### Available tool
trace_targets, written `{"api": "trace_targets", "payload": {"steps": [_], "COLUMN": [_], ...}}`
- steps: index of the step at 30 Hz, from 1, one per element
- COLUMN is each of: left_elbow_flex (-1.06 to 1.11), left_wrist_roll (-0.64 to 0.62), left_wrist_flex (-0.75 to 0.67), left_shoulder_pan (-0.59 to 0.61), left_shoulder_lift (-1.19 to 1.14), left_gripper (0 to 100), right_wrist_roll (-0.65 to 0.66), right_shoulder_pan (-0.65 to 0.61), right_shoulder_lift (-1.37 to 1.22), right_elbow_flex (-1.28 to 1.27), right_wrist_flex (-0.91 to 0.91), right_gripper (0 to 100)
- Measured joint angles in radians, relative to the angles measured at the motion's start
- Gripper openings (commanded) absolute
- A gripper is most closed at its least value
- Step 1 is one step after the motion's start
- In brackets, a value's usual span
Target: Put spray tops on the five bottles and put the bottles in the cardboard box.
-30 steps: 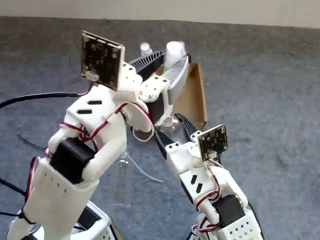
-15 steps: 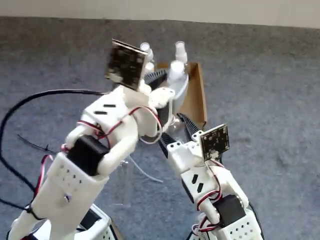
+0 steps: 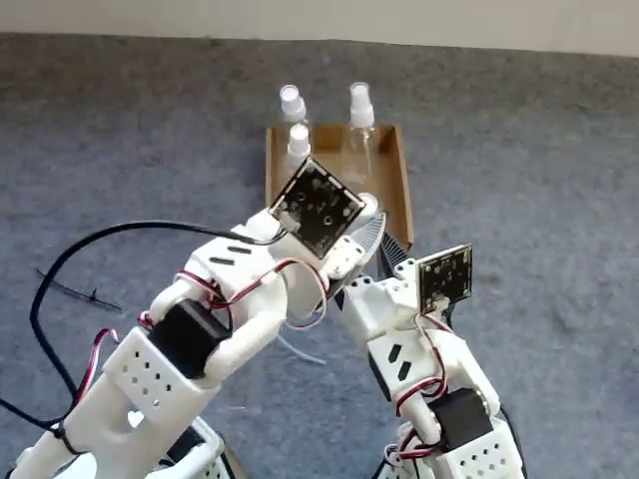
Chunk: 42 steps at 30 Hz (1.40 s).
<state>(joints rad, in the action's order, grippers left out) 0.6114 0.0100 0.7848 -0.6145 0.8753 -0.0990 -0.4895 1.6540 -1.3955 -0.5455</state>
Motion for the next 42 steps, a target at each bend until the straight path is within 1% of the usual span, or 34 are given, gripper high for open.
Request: {"api": "trace_targets", "payload": {"steps": [7, 13, 17, 24, 29, 34, 38, 42], "left_elbow_flex": [0.002, -0.15, -0.187, -0.095, -0.015, -0.021, -0.097, -0.135], "left_wrist_roll": [0.0, 0.0, 0.0, 0.005, 0.081, 0.098, 0.104, 0.114], "left_wrist_flex": [0.011, 0.092, 0.097, 0.097, 0.089, 0.095, 0.157, 0.253], "left_shoulder_pan": [0.005, 0.049, 0.089, 0.083, 0.089, 0.089, 0.127, 0.184], "left_shoulder_lift": [0.052, 0.054, 0.054, 0.055, 0.074, 0.078, 0.126, 0.195], "left_gripper": [12, 12, 12, 12, 12, 12, 12, 12], "right_wrist_roll": [0.0, 0.0, 0.0, 0.0, 0.0, 0.002, 0.002, 0.002], "right_shoulder_pan": [0.0, -0.002, 0.003, 0.002, 0.002, 0.002, 0.008, 0.072], "right_shoulder_lift": [0.0, 0.0, 0.0, 0.0, -0.003, -0.003, -0.002, -0.002], "right_elbow_flex": [0.0, 0.0, 0.0, 0.0, -0.002, -0.002, 0.0, 0.0], "right_wrist_flex": [0.0, 0.0, 0.0, 0.0, 0.0, 0.0, 0.0, 0.0], "right_gripper": [0.5, 0.5, 0.5, 0.5, 0.5, 0.5, 0.5, 0.5]}}
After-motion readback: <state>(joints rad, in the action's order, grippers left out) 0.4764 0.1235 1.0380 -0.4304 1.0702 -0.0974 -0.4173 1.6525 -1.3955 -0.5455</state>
